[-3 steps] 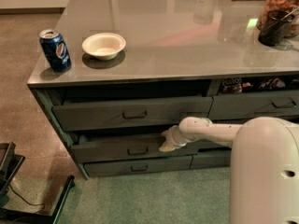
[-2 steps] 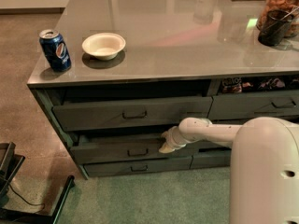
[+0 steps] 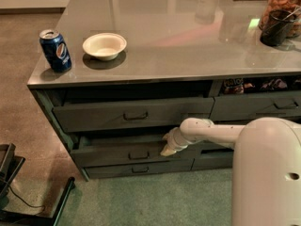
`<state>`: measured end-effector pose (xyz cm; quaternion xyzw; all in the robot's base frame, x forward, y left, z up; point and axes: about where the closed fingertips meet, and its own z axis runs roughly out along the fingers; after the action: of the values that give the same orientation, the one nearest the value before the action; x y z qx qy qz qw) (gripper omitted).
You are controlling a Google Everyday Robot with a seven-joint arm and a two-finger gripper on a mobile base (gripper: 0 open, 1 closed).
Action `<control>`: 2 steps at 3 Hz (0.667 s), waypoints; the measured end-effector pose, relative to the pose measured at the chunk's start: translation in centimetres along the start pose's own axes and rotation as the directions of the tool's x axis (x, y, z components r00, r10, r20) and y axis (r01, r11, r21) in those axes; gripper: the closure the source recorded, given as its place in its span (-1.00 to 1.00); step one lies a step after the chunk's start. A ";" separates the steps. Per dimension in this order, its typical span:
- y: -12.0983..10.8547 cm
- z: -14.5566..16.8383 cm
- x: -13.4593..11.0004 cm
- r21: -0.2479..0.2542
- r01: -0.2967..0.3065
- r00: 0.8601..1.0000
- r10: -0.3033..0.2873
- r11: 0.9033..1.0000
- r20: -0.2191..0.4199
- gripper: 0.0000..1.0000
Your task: Open middle drawer
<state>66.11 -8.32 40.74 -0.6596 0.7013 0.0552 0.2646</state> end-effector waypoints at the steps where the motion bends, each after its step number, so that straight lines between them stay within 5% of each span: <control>1: 0.8 -0.3 -0.1 -0.014 -0.004 1.000 0.004 1.000 -0.004 0.16; 2: 3.0 -1.1 -0.3 -0.054 -0.019 1.000 0.018 0.998 -0.011 -0.31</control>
Offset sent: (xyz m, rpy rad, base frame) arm -0.1194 0.0033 0.0182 -0.0189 0.2147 0.0162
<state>62.93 -8.14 40.98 -0.6604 0.7070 0.0730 0.2422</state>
